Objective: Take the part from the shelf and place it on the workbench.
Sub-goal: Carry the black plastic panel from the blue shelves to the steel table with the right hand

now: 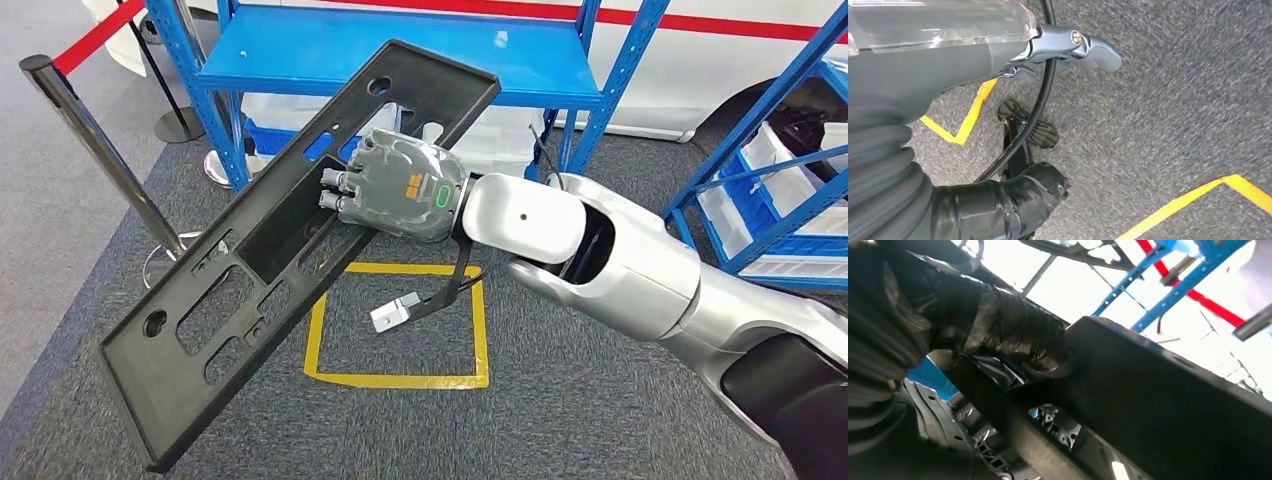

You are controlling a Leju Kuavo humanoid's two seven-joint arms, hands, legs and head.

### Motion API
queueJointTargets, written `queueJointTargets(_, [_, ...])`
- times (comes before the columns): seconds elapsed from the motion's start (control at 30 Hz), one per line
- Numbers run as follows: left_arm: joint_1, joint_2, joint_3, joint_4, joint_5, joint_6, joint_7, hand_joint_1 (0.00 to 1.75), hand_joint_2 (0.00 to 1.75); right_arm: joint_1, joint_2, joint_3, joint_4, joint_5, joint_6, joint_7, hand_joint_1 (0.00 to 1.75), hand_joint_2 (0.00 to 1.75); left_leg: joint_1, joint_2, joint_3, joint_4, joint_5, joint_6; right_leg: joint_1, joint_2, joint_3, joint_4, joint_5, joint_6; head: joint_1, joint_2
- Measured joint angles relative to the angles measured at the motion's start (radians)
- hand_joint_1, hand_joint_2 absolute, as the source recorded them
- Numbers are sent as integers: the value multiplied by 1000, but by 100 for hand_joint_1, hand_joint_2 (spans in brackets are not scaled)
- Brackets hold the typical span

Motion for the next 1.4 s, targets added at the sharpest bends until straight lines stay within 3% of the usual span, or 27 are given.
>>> queueJointTargets(0.1, [-1,2,0,0,4,1,2,0,175,6,-28,-4,-9,-2,-2,-2,175,175,-13,6,-37,-1,32,19,-1,1,-49,193,-144,5,0,0])
queueJointTargets(0.13, [-1,2,0,0,5,1,2,0,175,10,-35,-5,-11,-3,-3,-3,175,175,-17,7,-50,-1,42,21,1,2,-52,243,-166,1,0,0])
queueJointTargets(0.17, [-1,2,0,0,6,1,2,0,175,13,-41,-6,-11,-4,-3,-4,175,175,-21,7,-63,-1,52,22,6,3,-39,258,-167,-7,0,0])
queueJointTargets(0.23, [-2,0,0,0,7,2,3,0,175,16,-50,-8,-13,-5,-3,-5,175,175,-25,6,-86,-1,72,24,25,6,44,176,-132,-33,0,0])
queueJointTargets(0.3, [-3,-7,0,0,7,2,3,0,175,12,-53,-13,-19,-5,-4,-6,175,175,-25,7,-101,-5,90,21,49,4,155,18,-117,-64,-1,0])
queueJointTargets(0.33, [-3,-12,0,0,7,2,3,0,175,10,-53,-17,-22,-5,-4,-6,175,175,-23,8,-104,-10,100,17,57,2,190,-39,-117,-74,-1,0])
queueJointTargets(0.37, [-3,-15,0,0,7,2,3,0,175,8,-54,-20,-24,-5,-4,-6,175,175,-20,9,-105,-18,111,12,60,0,207,-72,-118,-80,-1,0])
queueJointTargets(0.43, [-3,-18,0,0,7,2,4,0,175,8,-56,-24,-26,-6,-5,-6,175,175,-17,8,-101,-42,133,4,59,-3,214,-107,-89,-88,0,0])
queueJointTargets(0.5, [-3,-19,0,0,7,2,5,0,175,7,-58,-25,-27,-6,-5,-6,175,175,-20,4,-108,-35,106,-1,52,-9,221,-154,-46,-97,0,0])
queueJointTargets(0.6, [-2,-15,0,0,7,5,4,0,175,7,-58,-24,-29,-6,-7,-6,175,175,-15,0,-144,114,-23,-19,39,-17,199,-175,-7,-86,-1,0])
queueJointTargets(0.63, [-1,-13,0,0,7,6,4,0,175,9,-58,-24,-29,-6,-7,-6,175,175,-10,1,-152,171,-44,-27,34,-18,184,-169,0,-78,-1,0])
queueJointTargets(0.7, [-1,-12,0,0,7,6,5,0,175,12,-58,-24,-28,-6,-7,-6,175,175,4,1,-136,215,-20,-48,20,-18,144,-146,12,-62,-1,0])
queueJointTargets(0.73, [-2,-11,0,0,7,6,5,0,175,13,-58,-24,-28,-6,-7,-6,175,175,12,2,-106,191,10,-61,12,-18,121,-127,16,-55,-1,0])
queueJointTargets(0.77, [-4,-12,0,0,7,6,5,0,175,13,-58,-24,-29,-6,-7,-6,175,175,20,2,-67,141,18,-78,5,-18,97,-105,17,-47,-2,0])
queueJointTargets(0.8, [-6,-13,0,0,7,6,4,0,175,13,-58,-24,-29,-6,-7,-6,175,175,22,1,-27,82,11,-87,1,-17,72,-80,18,-38,-2,0])
queueJointTargets(0.83, [-7,-12,0,0,7,5,4,0,175,13,-58,-24,-29,-6,-7,-6,175,175,22,-1,1,39,-6,-87,0,-15,53,-59,17,-31,-2,0])
queueJointTargets(0.87, [-8,-12,0,0,7,5,4,0,175,15,-59,-24,-29,-6,-8,-6,175,175,18,-2,14,15,-28,-81,1,-13,39,-41,19,-24,-1,0])
queueJointTargets(0.9, [-7,-11,0,0,7,5,4,0,175,16,-60,-25,-29,-6,-8,-7,175,175,14,-3,17,11,-33,-66,1,-12,31,-31,22,-21,0,0])
queueJointTargets(0.97, [-7,-9,0,0,7,4,5,0,175,17,-63,-25,-28,-7,-8,-7,175,175,13,1,0,20,-25,-39,-3,-10,21,-21,22,-14,3,0])
queueJointTargets(1.0, [-8,-8,0,0,7,4,5,0,175,18,-64,-25,-28,-7,-8,-7,175,175,12,3,-10,20,-15,-27,-6,-8,13,-5,-2,-11,3,0])
queueJointTargets(1.07, [-10,-5,0,0,7,5,4,0,175,18,-67,-25,-29,-7,-9,-7,175,175,7,7,-32,18,7,-9,-10,-6,-10,78,-96,-5,4,0])
queueJointTargets(1.13, [-9,-4,1,0,7,5,4,0,175,19,-69,-25,-29,-8,-9,-7,175,175,-2,7,-58,17,30,-2,-9,-4,-29,203,-180,-7,4,0])
queueJointTargets(1.17, [-9,-4,1,0,7,5,4,0,175,20,-70,-25,-29,-8,-9,-7,175,175,-6,7,-72,17,41,-1,-7,-2,-27,245,-191,-12,4,0])
queueJointTargets(1.2, [-9,-4,1,0,7,5,4,0,175,22,-71,-25,-29,-8,-9,-7,175,175,-9,7,-86,18,52,0,-2,0,-10,257,-180,-20,4,0])
queueJointTargets(1.27, [-9,-4,1,0,7,5,4,0,175,23,-71,-25,-29,-8,-9,-7,175,175,-12,7,-113,16,75,1,12,4,73,181,-134,-39,4,0])
queueJointTargets(1.33, [-10,-6,1,0,7,5,4,0,175,20,-71,-25,-30,-8,-9,-7,175,175,-10,7,-126,7,99,-2,29,4,185,27,-141,-59,4,0])
queueJointTargets(1.4, [-9,-10,1,0,7,4,4,0,175,16,-71,-27,-32,-8,-10,-7,175,175,-4,7,-125,-14,127,-12,41,4,237,-69,-157,-69,4,0])
